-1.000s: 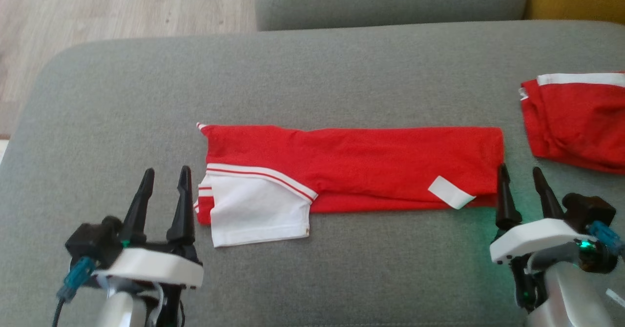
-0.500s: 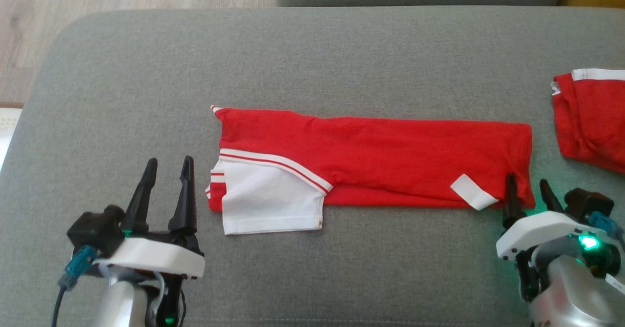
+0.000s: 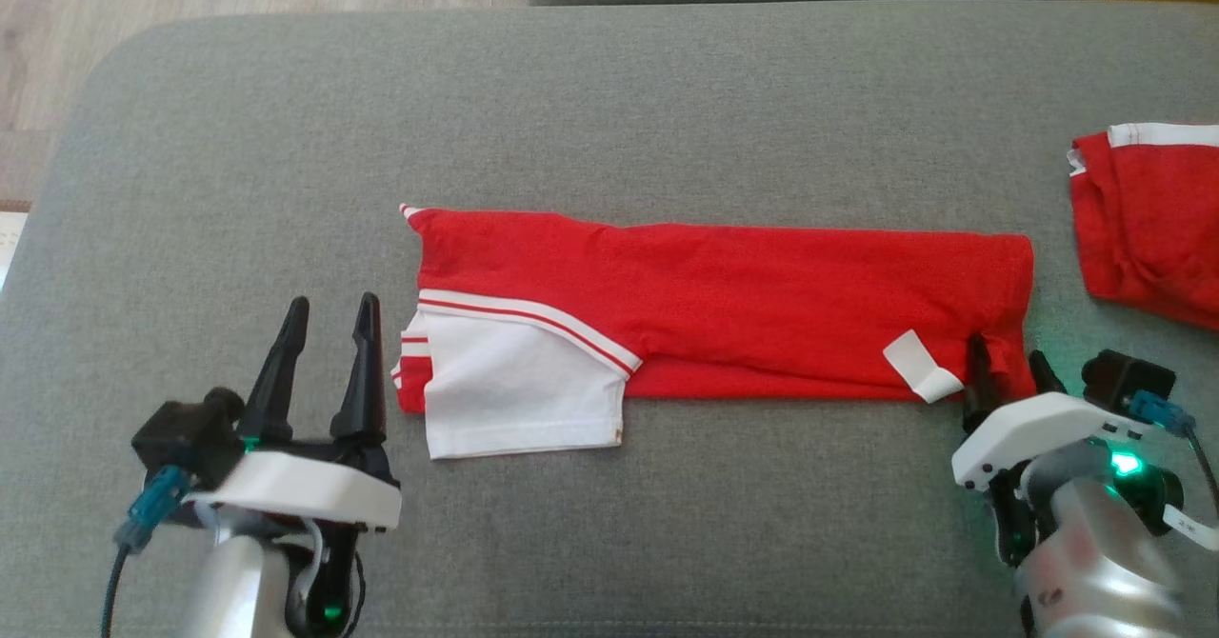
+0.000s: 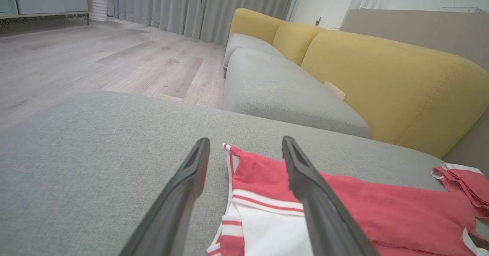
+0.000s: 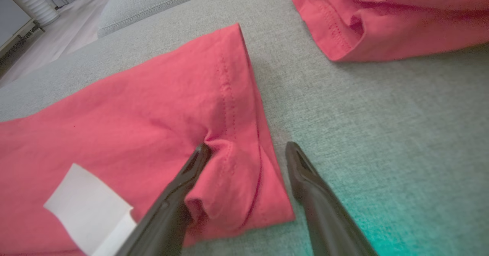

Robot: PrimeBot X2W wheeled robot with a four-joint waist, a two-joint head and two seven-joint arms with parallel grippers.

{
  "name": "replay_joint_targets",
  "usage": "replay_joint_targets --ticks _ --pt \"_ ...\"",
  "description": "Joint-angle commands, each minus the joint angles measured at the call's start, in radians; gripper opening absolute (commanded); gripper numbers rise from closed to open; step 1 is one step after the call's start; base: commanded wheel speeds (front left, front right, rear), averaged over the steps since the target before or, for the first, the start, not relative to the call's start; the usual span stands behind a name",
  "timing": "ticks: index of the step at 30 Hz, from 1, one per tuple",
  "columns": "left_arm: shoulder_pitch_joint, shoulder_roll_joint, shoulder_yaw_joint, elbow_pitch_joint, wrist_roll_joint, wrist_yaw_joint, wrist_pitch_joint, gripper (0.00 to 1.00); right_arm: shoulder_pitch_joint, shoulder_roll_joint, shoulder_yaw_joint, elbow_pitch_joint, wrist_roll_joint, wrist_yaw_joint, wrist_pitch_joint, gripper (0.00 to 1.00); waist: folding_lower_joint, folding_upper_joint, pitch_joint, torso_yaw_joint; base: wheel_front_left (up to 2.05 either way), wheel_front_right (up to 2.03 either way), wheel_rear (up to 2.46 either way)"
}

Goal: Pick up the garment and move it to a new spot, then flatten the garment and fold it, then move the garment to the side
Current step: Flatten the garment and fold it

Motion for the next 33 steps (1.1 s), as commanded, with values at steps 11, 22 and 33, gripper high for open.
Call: replay_joint_targets --ticks 11,22,33 --pt "-0.049 0.003 0.033 -0.023 -0.017 -0.005 -0.006 1.00 -0.058 0.005 0.010 0.100 0.046 -0.001 -0.008 0.00 0.0000 -0.0001 -0.013 -0.001 0.00 0.00 0.00" --pt "-0.033 0.003 0.038 -0.018 -0.029 -0.003 -0.006 1.00 -0.073 -0.067 -0.195 0.077 -0.077 -0.001 -0.057 0.00 0.0000 -0.0001 -0.057 -0.001 0.00 0.00 0.00" --pt "0.003 0.003 0.024 -0.013 -0.041 0.007 -0.006 1.00 -0.121 0.001 -0.219 -0.048 -0.196 -0.001 -0.048 0.00 0.0000 -0.0001 -0.139 0.030 0.00 0.00 0.00"
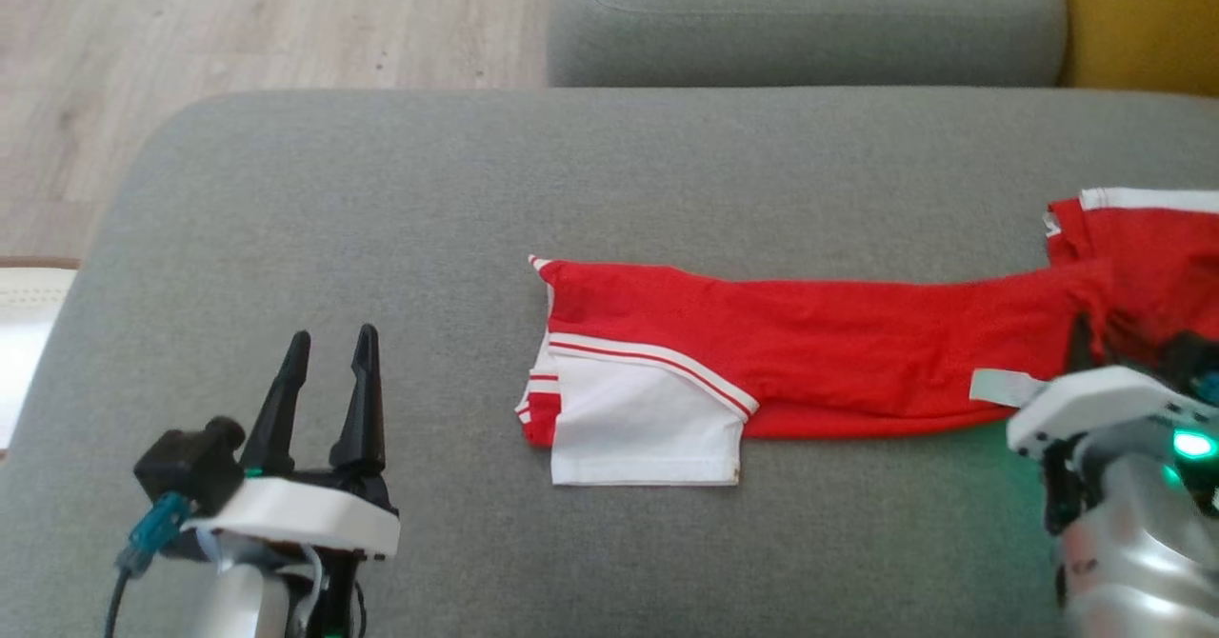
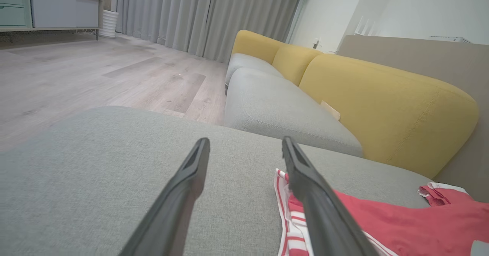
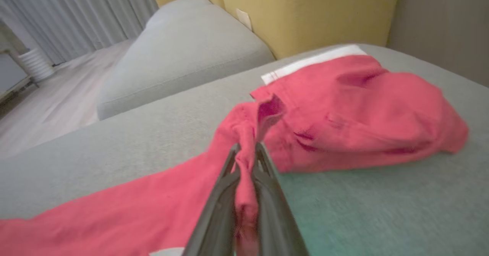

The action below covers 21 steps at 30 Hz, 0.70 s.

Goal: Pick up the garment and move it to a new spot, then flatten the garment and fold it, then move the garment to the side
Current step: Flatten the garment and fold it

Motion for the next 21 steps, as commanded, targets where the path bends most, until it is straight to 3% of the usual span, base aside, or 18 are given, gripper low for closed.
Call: replay_joint_targets --ticks 1,6,12,16,21 --pt "-0.027 0.004 0.023 -0.031 -0.007 0.005 -0.006 1.00 -0.066 0.009 0.055 -0.036 0.017 -0.001 -0.003 0.00 0.0000 0.0000 -0.013 0.016 0.00 0.00 0.00" --pt "-0.014 0.004 0.013 -0.025 -0.006 0.006 -0.006 1.00 -0.105 0.010 0.390 -0.014 0.311 -0.001 0.001 0.00 0.0000 0.0000 -0.036 0.062 0.00 0.00 0.00" --pt "-0.007 0.004 0.009 -0.022 -0.003 0.006 -0.006 1.00 -0.035 0.010 0.794 -0.188 0.654 -0.001 0.047 0.00 0.0000 0.0000 -0.046 0.115 0.00 0.00 0.00" --pt "-0.011 0.004 -0.004 -0.018 -0.002 0.005 -0.006 1.00 -0.004 0.010 0.948 -0.246 0.769 -0.001 0.050 0.00 0.0000 0.0000 -0.043 0.158 0.00 0.00 0.00" --pt "-0.019 0.004 -0.018 -0.013 -0.005 0.004 -0.006 1.00 -0.009 0.011 1.060 -0.214 0.851 -0.001 0.031 0.00 0.0000 0.0000 -0.023 0.207 0.00 0.00 0.00"
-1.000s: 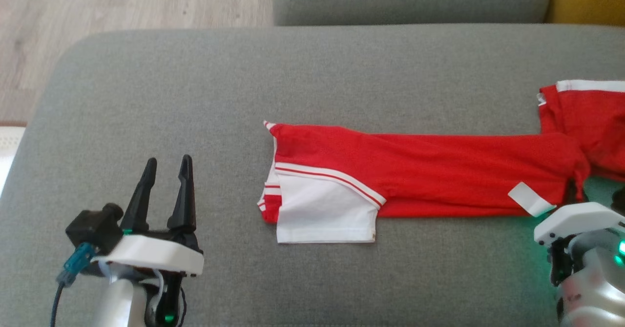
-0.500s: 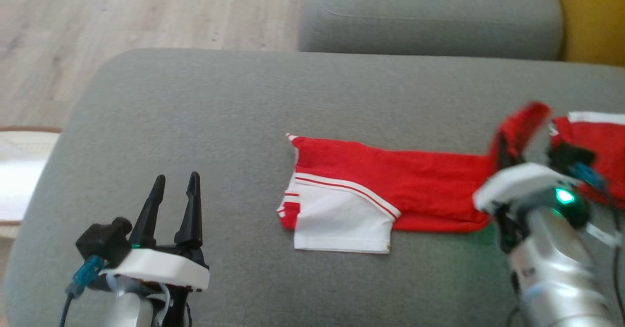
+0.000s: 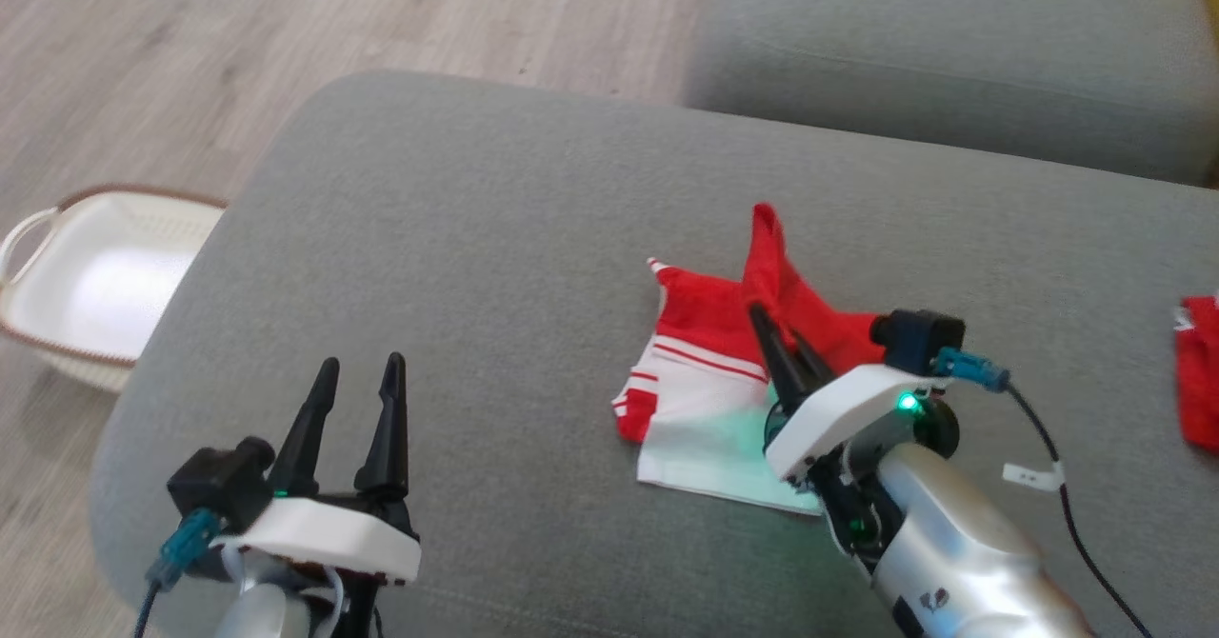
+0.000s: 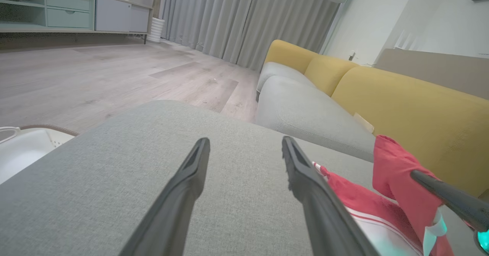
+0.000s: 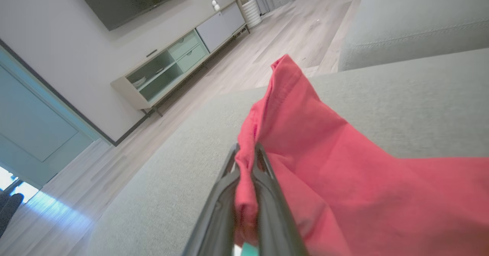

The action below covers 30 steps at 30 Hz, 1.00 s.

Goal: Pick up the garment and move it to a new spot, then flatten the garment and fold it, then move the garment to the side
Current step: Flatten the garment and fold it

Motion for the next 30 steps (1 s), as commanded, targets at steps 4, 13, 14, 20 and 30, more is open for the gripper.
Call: replay_joint_targets --ticks 4,13,14,20,30 --pt "-0.053 0.003 0.018 -0.027 -0.009 0.000 -0.006 1.00 -0.061 0.009 0.072 0.032 0.050 -0.001 -0.031 0.00 0.0000 -0.0001 0.033 0.046 0.00 0.00 0.00" --pt "-0.074 0.003 0.000 -0.026 -0.026 0.003 -0.006 1.00 -0.119 0.009 0.207 0.129 0.174 -0.001 -0.070 0.00 0.0000 -0.0001 0.081 0.086 0.00 0.00 0.00" --pt "-0.075 0.003 -0.001 -0.026 -0.029 0.004 -0.006 1.00 -0.123 0.009 0.222 0.136 0.188 -0.001 -0.074 0.00 0.0000 -0.0001 0.083 0.087 0.00 0.00 0.00" --pt "-0.077 0.003 -0.002 -0.021 -0.033 0.009 -0.006 1.00 -0.128 0.009 0.352 0.086 0.294 -0.001 -0.079 1.00 0.0000 -0.0001 0.090 0.079 0.00 0.00 0.00" --pt "-0.076 0.003 0.026 -0.036 -0.032 0.013 -0.006 1.00 -0.199 0.009 0.455 0.038 0.399 -0.001 -0.099 1.00 0.0000 -0.0001 0.051 -0.016 0.00 0.00 0.00"
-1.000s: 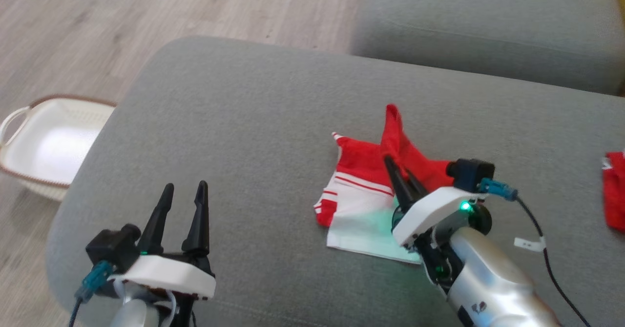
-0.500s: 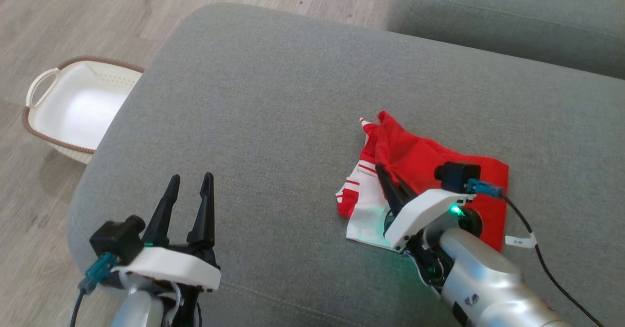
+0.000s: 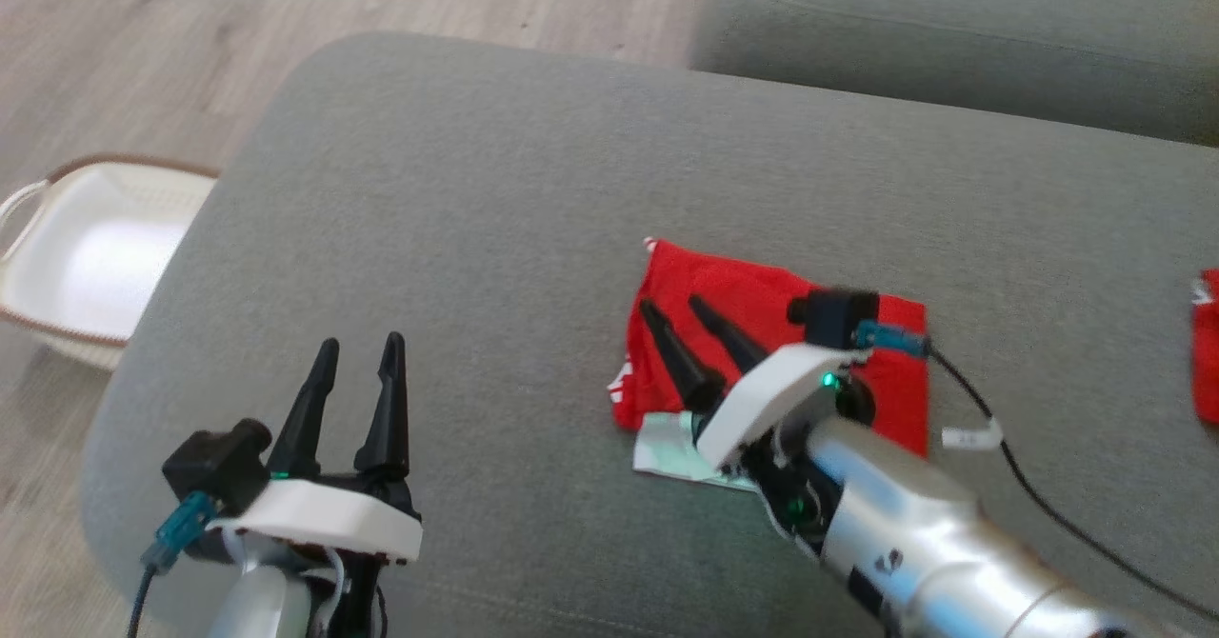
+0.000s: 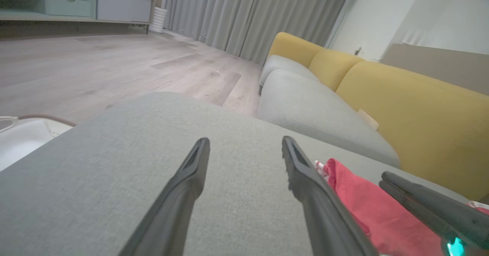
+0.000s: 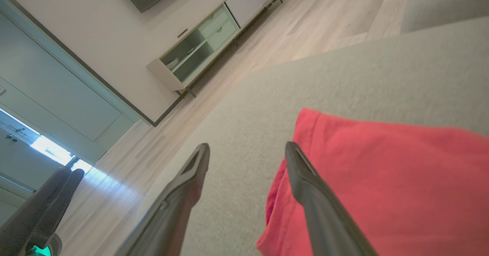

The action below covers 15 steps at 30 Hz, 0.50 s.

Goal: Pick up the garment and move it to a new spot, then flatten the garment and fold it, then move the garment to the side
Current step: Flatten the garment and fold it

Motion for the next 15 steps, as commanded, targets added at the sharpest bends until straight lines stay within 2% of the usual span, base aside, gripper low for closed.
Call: replay_joint_targets --ticks 1,4,9,15 --pt "-0.044 0.003 0.040 -0.043 -0.002 0.005 -0.006 1.00 -0.062 0.012 -0.011 -0.003 -0.023 -0.001 -0.019 1.00 0.0000 0.0000 -0.018 -0.043 0.00 0.00 0.00" --pt "-0.041 0.003 0.046 -0.062 -0.005 0.008 -0.006 1.00 -0.091 0.012 -0.093 0.031 -0.113 -0.001 -0.020 1.00 0.0000 0.0000 -0.025 -0.084 0.00 0.00 0.00" --pt "-0.037 0.003 0.056 -0.099 -0.010 0.018 -0.006 1.00 -0.083 0.011 -0.316 0.065 -0.393 -0.001 -0.020 1.00 0.0000 0.0000 -0.031 -0.144 0.00 0.00 0.00" --pt "-0.036 0.003 0.057 -0.125 -0.010 0.026 -0.006 1.00 0.062 -0.020 -0.629 -0.073 -0.739 -0.001 -0.020 1.00 0.0000 0.0000 -0.038 -0.191 0.00 0.00 0.00"
